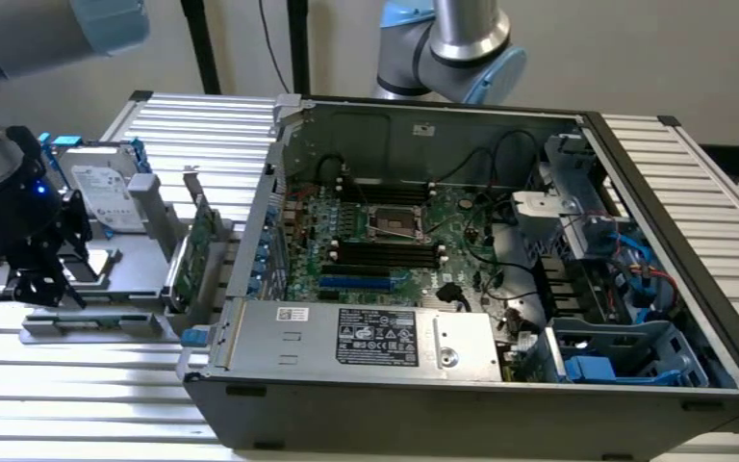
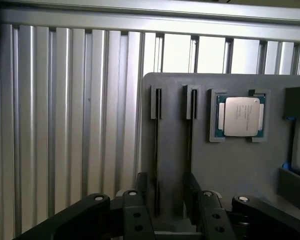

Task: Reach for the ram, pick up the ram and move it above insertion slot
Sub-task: 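Pick up the ram and move it above insertion slot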

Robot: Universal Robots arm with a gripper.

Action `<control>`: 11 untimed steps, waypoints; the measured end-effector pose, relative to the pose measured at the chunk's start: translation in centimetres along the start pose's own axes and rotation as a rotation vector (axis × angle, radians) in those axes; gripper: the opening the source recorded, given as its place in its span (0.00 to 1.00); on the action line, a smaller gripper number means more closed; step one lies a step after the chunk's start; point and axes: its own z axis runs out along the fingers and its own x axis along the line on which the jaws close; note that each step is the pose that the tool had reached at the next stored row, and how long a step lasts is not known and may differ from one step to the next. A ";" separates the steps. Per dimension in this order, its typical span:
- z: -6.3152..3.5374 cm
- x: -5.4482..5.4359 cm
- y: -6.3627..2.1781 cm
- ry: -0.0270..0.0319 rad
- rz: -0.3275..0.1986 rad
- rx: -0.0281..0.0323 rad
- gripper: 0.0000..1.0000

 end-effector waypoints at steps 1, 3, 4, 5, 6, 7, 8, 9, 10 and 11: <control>0.18 0.0 0.00 0.0000 0.000 0.0000 0.42; 0.54 0.1 0.01 0.0000 0.000 0.0000 0.42; 0.73 0.1 0.01 0.0000 0.001 0.0000 0.42; 0.91 0.1 0.02 0.0000 0.001 0.0001 0.42; 1.09 0.1 0.02 0.0000 0.001 0.0001 0.42; 1.27 0.2 0.02 0.0001 0.001 -0.0001 0.42; 1.45 0.2 0.03 0.0000 0.001 0.0000 0.42; 1.63 0.2 0.03 0.0000 0.001 0.0000 0.42; 1.81 0.2 0.03 0.0000 0.001 0.0000 0.42; 1.99 0.2 0.03 0.0000 0.001 0.0001 0.42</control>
